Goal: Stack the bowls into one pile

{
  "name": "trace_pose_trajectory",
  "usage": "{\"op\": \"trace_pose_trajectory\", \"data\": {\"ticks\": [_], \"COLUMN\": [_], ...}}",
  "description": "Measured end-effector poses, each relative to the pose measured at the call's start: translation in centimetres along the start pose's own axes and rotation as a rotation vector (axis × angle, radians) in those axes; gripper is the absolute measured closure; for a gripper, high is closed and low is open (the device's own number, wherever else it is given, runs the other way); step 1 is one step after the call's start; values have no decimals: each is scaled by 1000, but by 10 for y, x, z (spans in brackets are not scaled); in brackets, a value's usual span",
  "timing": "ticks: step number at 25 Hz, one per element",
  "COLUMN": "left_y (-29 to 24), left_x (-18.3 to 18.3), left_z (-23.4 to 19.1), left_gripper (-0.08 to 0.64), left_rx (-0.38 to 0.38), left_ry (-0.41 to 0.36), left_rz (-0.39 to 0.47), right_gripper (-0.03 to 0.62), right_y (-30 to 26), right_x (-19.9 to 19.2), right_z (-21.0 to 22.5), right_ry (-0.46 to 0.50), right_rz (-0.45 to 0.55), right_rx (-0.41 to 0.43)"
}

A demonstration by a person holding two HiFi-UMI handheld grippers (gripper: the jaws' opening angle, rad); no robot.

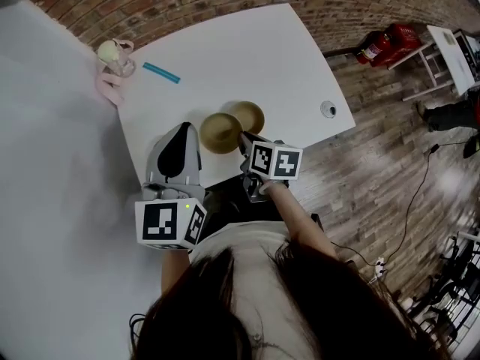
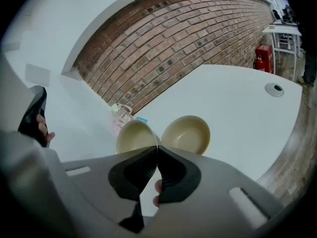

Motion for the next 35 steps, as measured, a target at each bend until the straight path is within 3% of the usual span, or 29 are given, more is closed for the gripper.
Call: {"op": "trace_pose_trajectory", "data": {"ticks": [35], "left_y": [-53], "left_x": [4], "left_z": [10], "left_gripper": [560], "left_rx": [-134], "left_ry": [-9], "left_rz": [9], "right_gripper": [584], "right_y": [17], "right_x": [36], "right_z": [41], "right_ry": [-124], "right_rz": [145], "right_rx": [-90]}}
Point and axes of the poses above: the fingertips, and each gripper's own axes: y backward along the fingers, z to its right, x out of its top, the point moved 10 cm from there along y, backward along the fingers, and after that the axes turned 14 degrees about -y, right-handed, at the moved point
